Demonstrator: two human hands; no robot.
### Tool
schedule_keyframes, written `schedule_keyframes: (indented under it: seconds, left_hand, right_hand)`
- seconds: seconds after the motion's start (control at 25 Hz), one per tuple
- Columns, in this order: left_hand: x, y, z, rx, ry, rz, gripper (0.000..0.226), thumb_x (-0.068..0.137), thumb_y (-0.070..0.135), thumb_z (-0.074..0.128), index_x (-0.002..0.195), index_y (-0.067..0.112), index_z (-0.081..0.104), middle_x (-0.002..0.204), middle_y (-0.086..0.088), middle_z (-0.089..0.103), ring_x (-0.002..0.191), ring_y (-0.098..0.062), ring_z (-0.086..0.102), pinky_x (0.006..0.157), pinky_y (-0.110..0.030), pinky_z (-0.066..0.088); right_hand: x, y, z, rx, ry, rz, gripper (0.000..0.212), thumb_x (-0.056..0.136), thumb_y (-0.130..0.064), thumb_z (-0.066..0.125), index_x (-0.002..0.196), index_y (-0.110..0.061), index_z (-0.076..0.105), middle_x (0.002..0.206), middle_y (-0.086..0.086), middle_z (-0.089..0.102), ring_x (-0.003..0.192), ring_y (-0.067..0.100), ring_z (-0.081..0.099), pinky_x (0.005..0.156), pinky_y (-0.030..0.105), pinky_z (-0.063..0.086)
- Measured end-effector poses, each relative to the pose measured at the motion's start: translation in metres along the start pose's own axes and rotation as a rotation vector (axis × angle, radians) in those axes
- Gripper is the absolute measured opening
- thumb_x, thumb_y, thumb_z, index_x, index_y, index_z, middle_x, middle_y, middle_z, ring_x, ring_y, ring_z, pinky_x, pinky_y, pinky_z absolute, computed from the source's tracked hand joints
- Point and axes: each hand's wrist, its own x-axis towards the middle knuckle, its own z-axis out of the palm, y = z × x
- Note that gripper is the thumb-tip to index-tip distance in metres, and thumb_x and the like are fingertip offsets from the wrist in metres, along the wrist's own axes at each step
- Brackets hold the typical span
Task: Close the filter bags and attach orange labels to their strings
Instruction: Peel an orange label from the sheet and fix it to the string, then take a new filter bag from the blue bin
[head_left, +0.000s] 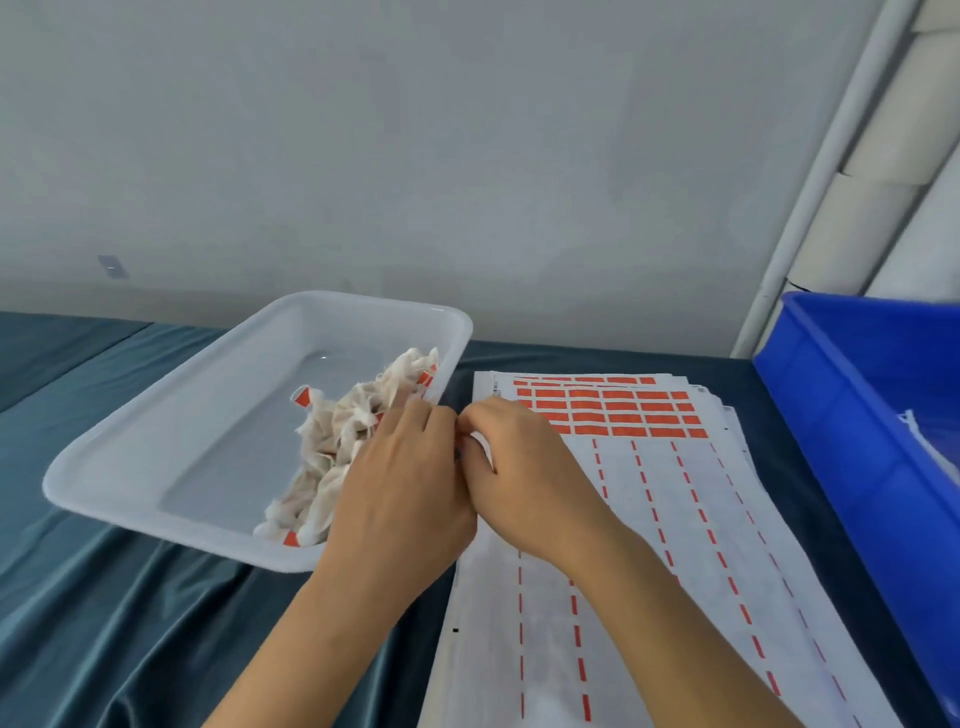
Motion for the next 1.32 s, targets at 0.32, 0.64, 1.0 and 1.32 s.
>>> schedule_keyframes:
  seconds: [0.32,0.64,1.0,1.32]
  left_hand:
    - [-0.007,0.057,0.051,-0.158,-0.092,0.068,0.028,0.086,0.024,0.066,0.110,0.032,0.054,0.103,0.016,0.055,0.093,-0.006,0.050,0.075,-0.017,0.041]
    - [-0.017,0.087,0.125,-0.126,-0.258,0.191,0.026,0.093,0.040,0.053,0.119,0.038,0.052,0.115,0.019,0.055,0.107,-0.005,0.049,0.095,-0.023,0.043]
    - [-0.021,0.081,0.134,-0.197,-0.244,0.159,0.021,0.092,0.025,0.066,0.113,0.029,0.064,0.111,0.013,0.065,0.101,-0.011,0.058,0.093,-0.028,0.048]
    - [-0.021,0.087,0.137,-0.169,-0.323,0.176,0.043,0.101,0.054,0.053,0.142,0.044,0.047,0.143,0.025,0.051,0.129,-0.006,0.051,0.113,-0.027,0.039]
  right_hand:
    - [-0.042,0.040,-0.037,-0.091,-0.003,0.233,0.014,0.105,-0.037,0.052,0.118,-0.034,0.059,0.124,-0.014,0.064,0.103,0.012,0.065,0.095,0.021,0.051]
    - [-0.081,0.086,-0.049,-0.283,-0.165,0.430,0.019,0.105,-0.029,0.048,0.121,-0.026,0.058,0.117,-0.005,0.065,0.094,0.012,0.061,0.087,0.027,0.051]
    - [-0.076,0.092,-0.052,-0.328,-0.245,0.380,0.019,0.106,-0.036,0.048,0.118,-0.025,0.059,0.112,-0.003,0.064,0.092,0.015,0.061,0.082,0.026,0.050]
    - [-0.043,0.111,-0.148,-0.390,0.011,0.463,0.023,0.104,-0.032,0.056,0.088,-0.019,0.066,0.078,-0.001,0.066,0.068,0.012,0.064,0.060,0.025,0.049]
